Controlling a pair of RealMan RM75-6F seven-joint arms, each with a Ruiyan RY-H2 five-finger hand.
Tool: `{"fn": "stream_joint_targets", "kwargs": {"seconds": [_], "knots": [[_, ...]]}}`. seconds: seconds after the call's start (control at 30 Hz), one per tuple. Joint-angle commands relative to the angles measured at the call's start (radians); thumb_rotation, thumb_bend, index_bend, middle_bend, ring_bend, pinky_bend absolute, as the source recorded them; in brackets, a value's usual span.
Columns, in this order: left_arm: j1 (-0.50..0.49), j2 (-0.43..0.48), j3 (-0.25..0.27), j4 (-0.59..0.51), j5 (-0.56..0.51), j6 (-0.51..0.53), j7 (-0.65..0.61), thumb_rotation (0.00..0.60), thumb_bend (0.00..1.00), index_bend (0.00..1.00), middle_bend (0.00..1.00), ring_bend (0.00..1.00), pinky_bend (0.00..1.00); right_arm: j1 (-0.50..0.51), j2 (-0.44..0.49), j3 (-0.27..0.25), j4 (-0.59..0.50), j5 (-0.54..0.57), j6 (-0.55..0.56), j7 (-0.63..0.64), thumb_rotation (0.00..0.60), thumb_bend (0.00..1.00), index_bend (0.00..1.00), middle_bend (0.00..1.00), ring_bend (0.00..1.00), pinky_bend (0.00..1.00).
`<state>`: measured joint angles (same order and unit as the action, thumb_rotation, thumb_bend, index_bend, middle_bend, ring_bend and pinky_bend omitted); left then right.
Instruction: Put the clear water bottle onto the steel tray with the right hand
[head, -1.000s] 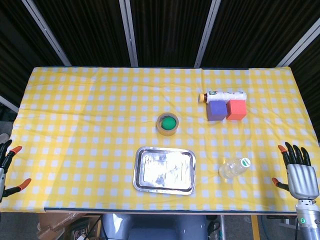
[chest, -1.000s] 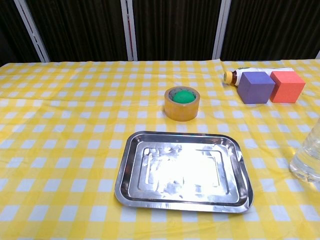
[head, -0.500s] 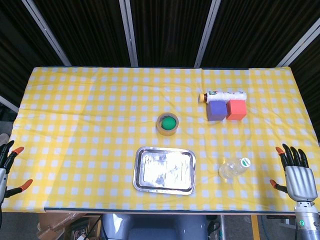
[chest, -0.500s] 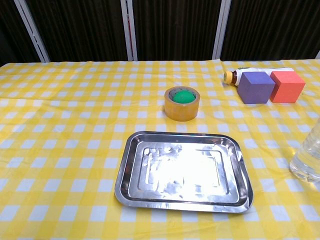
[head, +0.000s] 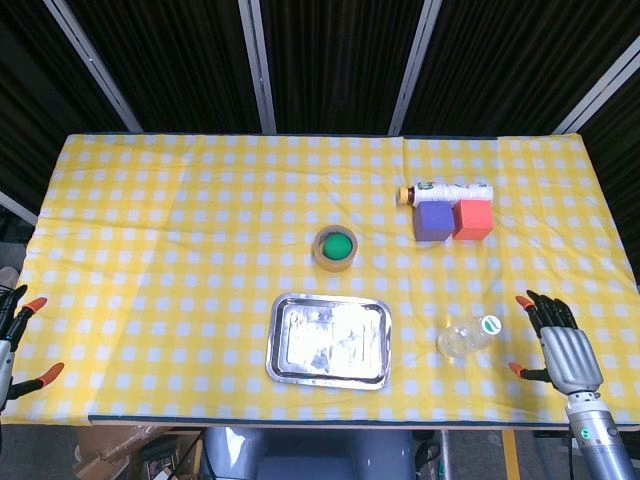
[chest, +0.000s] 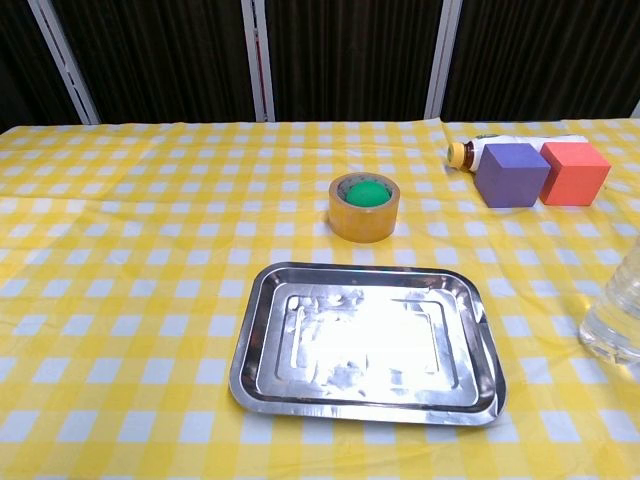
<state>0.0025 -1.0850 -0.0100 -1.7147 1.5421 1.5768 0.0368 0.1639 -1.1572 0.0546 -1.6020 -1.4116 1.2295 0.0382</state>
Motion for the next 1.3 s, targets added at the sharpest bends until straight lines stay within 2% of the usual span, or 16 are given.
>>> {"fn": "stream_joint_targets", "kwargs": {"seconds": [0.03,0.23,0.43,0.67,1.03,1.1,1.3], "knots": [[-0.001,-0.002,0.002,0.0,0.006,-0.001,0.007,0.6,0.15,0.15,0.01,0.0,0.0,0.052,0.061,0.002,-0.084,0.02,-0.093,0.053,0.6,0.21,0.09,0.06,0.0,0.0],[-0.002,-0.005,0.001,0.001,0.002,-0.006,0.011,0.6,0.15,0.15,0.01,0.0,0.0,0.099,0.1,0.016,-0.157,0.068,-0.176,0.065,0.6,0.21,0.08,0.06,0.0,0.0],[-0.002,-0.014,-0.003,0.005,-0.003,-0.002,0.035,0.6,0.15,0.15,0.01,0.0,0.0,0.123,0.079,0.03,-0.186,0.099,-0.198,0.072,0.6,0.21,0.08,0.06,0.0,0.0],[-0.002,-0.016,-0.002,0.003,-0.003,-0.006,0.038,0.6,0.15,0.15,0.01,0.0,0.0,0.136,0.042,0.022,-0.172,0.107,-0.223,0.107,0.6,0.21,0.08,0.06,0.0,0.0],[-0.006,-0.023,-0.002,0.004,-0.008,-0.016,0.057,0.6,0.15,0.15,0.01,0.0,0.0,0.155,-0.003,0.019,-0.111,0.101,-0.288,0.286,0.6,0.21,0.08,0.07,0.0,0.0],[-0.006,-0.023,-0.003,0.003,-0.009,-0.016,0.059,0.6,0.15,0.15,0.01,0.0,0.0,0.157,-0.015,0.02,-0.095,0.095,-0.293,0.319,0.6,0.2,0.09,0.09,0.0,0.0],[-0.006,-0.023,-0.003,0.003,-0.012,-0.019,0.059,0.6,0.15,0.16,0.01,0.0,0.0,0.151,-0.06,0.034,-0.052,0.099,-0.274,0.401,0.6,0.21,0.26,0.22,0.02,0.0]]}}
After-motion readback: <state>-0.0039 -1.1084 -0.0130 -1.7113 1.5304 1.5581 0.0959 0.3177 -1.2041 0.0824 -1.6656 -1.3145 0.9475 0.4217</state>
